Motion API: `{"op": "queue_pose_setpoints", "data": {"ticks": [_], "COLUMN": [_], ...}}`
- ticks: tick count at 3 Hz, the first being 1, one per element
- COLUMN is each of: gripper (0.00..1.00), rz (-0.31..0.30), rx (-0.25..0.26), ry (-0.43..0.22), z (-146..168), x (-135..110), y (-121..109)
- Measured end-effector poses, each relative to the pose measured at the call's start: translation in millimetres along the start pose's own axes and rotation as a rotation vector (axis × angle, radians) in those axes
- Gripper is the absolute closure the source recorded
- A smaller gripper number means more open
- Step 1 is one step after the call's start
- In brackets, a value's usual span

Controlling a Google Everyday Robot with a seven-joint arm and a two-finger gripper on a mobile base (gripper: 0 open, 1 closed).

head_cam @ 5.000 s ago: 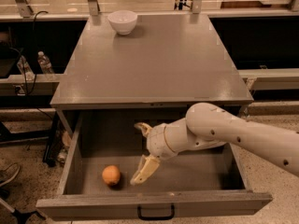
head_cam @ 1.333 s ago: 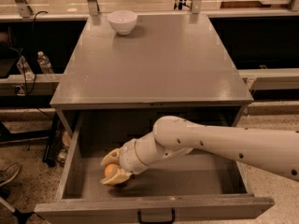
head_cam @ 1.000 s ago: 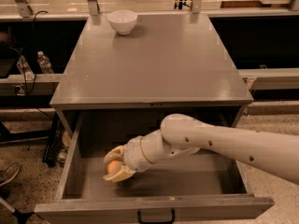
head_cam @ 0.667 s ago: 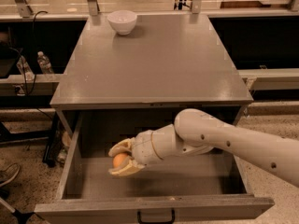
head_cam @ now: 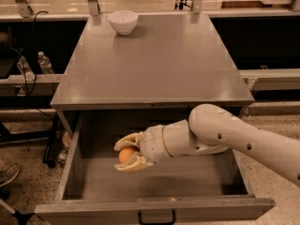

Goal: Pick orange from top drawer and place on counter

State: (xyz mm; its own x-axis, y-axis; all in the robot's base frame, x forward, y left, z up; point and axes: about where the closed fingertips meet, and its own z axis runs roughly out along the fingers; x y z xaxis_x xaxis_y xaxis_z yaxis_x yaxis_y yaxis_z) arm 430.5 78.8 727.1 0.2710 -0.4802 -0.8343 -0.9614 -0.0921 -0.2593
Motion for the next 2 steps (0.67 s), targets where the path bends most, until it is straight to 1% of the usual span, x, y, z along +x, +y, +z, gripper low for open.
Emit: {"op": "queue_pose_setpoints", "data": {"ticks": [1, 2], "gripper": [1.0, 1.0], "rz": [-0.104, -0.276], "rx": [0.057, 0.164], "ry": [0.009, 0.042], "z": [-31.1, -73.8], "x": [-37.7, -94.1], "y": [-18.7, -41.1]}}
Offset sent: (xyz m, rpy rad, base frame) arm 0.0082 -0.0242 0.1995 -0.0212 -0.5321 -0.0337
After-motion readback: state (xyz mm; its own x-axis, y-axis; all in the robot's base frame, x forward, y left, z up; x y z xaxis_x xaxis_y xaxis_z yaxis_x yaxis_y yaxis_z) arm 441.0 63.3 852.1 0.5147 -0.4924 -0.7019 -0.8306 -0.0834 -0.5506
